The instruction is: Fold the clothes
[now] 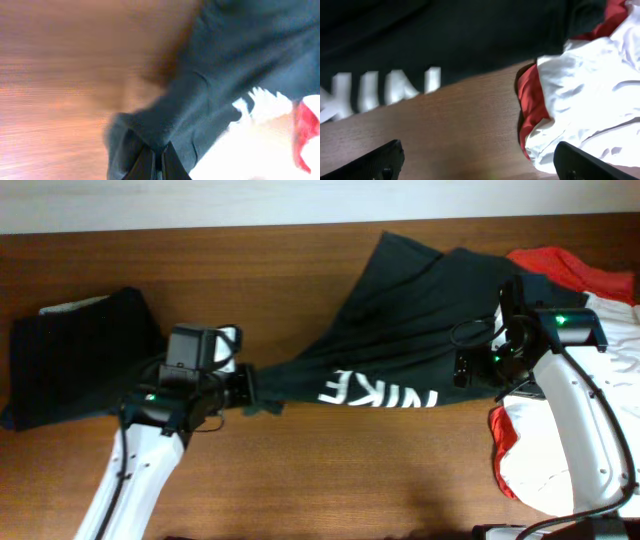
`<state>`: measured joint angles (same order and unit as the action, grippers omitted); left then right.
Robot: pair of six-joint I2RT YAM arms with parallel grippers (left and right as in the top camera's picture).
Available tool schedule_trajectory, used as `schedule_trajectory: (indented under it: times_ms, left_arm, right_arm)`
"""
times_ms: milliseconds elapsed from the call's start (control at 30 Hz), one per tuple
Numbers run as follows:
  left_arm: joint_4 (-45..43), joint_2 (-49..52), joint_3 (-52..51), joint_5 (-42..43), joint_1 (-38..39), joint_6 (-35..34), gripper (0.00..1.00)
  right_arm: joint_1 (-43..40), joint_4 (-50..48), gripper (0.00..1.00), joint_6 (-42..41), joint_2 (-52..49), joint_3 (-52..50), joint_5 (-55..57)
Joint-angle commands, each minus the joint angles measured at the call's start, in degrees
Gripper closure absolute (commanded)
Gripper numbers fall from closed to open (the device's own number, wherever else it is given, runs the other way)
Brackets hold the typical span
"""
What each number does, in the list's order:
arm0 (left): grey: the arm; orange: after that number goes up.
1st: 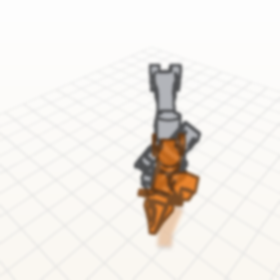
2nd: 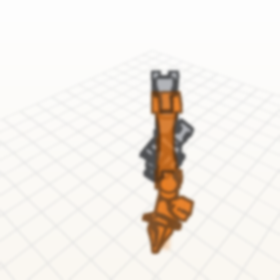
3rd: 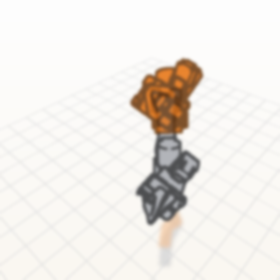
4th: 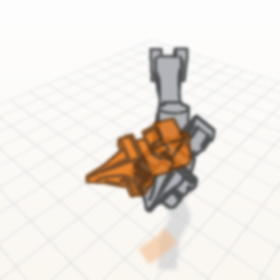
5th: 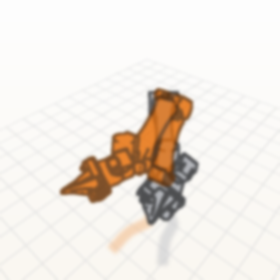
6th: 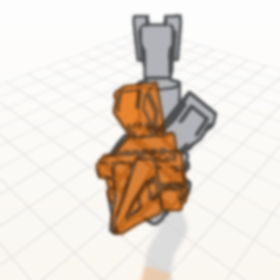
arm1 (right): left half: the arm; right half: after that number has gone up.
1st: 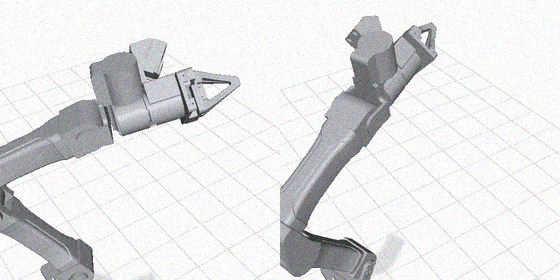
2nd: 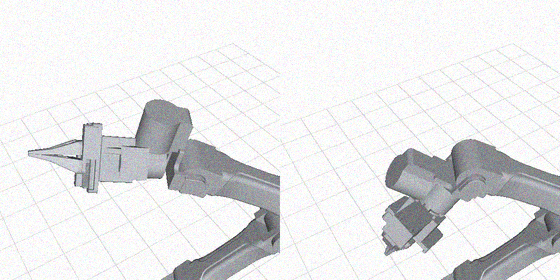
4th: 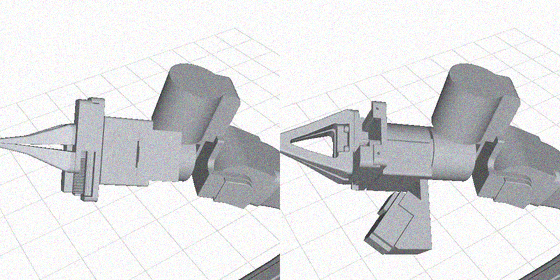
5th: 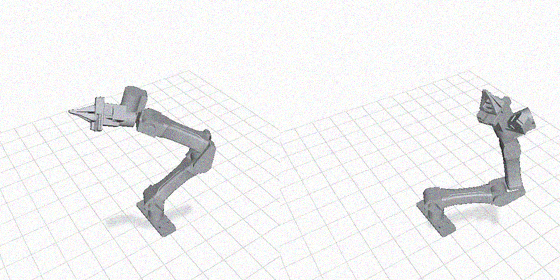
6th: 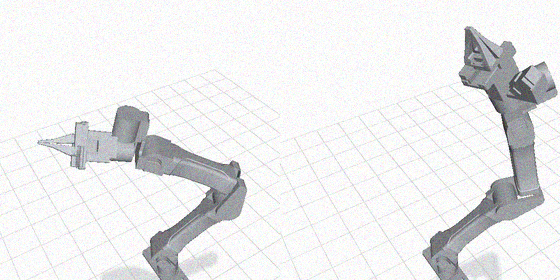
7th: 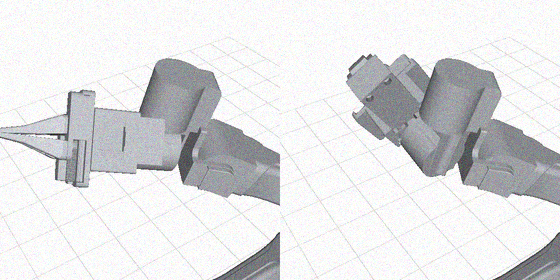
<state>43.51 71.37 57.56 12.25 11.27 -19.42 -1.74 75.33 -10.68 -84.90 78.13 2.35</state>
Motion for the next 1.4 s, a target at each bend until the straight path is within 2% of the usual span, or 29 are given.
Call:
schedule_trajectory:
  times_ms: [0, 67, 133, 167, 200, 233, 267, 300, 333, 400, 467, 533, 633, 733, 833, 900, 933, 1033, 1200, 1367]
  left_arm:
    - [-6.29, -4.00, 4.52, -14.58, -9.22, 2.62, 1.00]
    - [-19.39, -1.29, 4.76, -13.11, -13.49, 3.17, 1.00]
    - [-33.31, 6.16, 4.76, -13.03, -15.21, 3.67, 1.00]
    - [-36.00, 9.33, 5.01, -11.85, -15.21, 3.67, 0.89]
    - [-36.74, 13.38, 5.70, -7.37, -15.19, 3.67, 0.41]
    - [-36.33, 15.30, 6.03, -4.22, -15.19, 3.67, 0.01]
    - [-34.12, 18.47, 6.32, 2.82, -15.17, 3.65, 0.01]
    - [-27.61, 22.12, 6.29, 13.09, -14.60, 3.58, 0.01]
    - [-23.26, 23.10, 6.29, 17.09, -13.94, 3.23, 0.01]
    - [-15.10, 23.87, 6.29, 21.22, -11.91, 2.78, 0.01]
    - [-7.52, 23.87, 6.29, 21.22, -7.67, 2.80, 0.01]
    - [-3.93, 23.89, 5.95, 20.81, -3.37, 2.80, 0.01]
    - [-3.98, 24.72, 4.26, 20.70, 4.37, 1.77, 0.01]
    - [-4.07, 27.93, 3.65, 19.87, 12.55, -3.85, 0.02]
    - [-6.43, 31.15, 3.65, 19.85, 20.70, -3.91, 0.02]
    - [-7.89, 32.79, 3.65, 18.73, 25.05, -3.93, 0.10]
    - [-8.28, 33.75, 3.65, 17.25, 27.65, -4.92, 0.20]
    - [-11.93, 36.33, 3.65, 16.37, 32.72, -8.13, 0.21]
    - [-15.72, 38.40, 3.65, 9.64, 34.80, -11.26, 0.25]
    - [-17.25, 38.45, 3.65, -0.52, 34.82, -16.22, 0.41]
  right_arm:
    - [-0.28, -0.39, 0.01, -0.13, 0.92, 0.92, 1.33]
    - [-0.26, -0.50, 0.01, -0.15, 0.92, 0.92, 1.33]
    - [-0.28, -0.48, 0.01, -0.13, 0.92, 0.92, 1.31]
    - [-0.26, -0.46, 0.01, -0.15, 0.92, 0.90, 1.31]
    - [-0.26, -0.44, 0.01, -0.13, 0.92, 0.90, 1.31]
    - [-0.26, -0.44, 0.01, -0.13, 0.92, 0.90, 1.31]
    - [-0.26, -0.44, 0.01, -0.13, 0.92, 0.87, 1.31]
    - [-0.26, -0.46, 0.01, -0.13, 0.92, 0.81, 1.31]
    - [-0.26, -0.48, 0.01, -0.13, 0.92, 0.79, 1.33]
    - [-0.26, -0.48, 0.01, -0.13, 0.92, 0.79, 1.31]
    - [-0.26, -0.50, 0.01, -0.13, 0.92, 0.79, 1.31]
    - [-0.26, -0.48, 0.01, -0.15, 0.92, 0.79, 1.29]
    - [-0.26, -0.48, 0.01, -0.15, 0.92, 0.79, 1.14]
    - [-0.26, -0.48, 0.01, -0.26, 0.92, 0.79, 1.14]
    - [-0.26, -0.48, 0.01, -0.31, 0.92, 0.79, 1.11]
    - [-0.26, -0.42, 0.01, -0.31, 0.92, 0.79, 1.11]
    - [-0.26, -0.28, 0.02, -0.31, 0.92, 0.79, 1.11]
    - [-0.26, -0.26, 0.01, -0.31, 0.92, 0.79, 0.90]
    - [-0.26, -0.07, 0.01, -0.31, 0.92, 0.79, 0.90]
    - [-0.26, -0.07, 0.01, -0.31, 0.92, 0.79, 0.90]
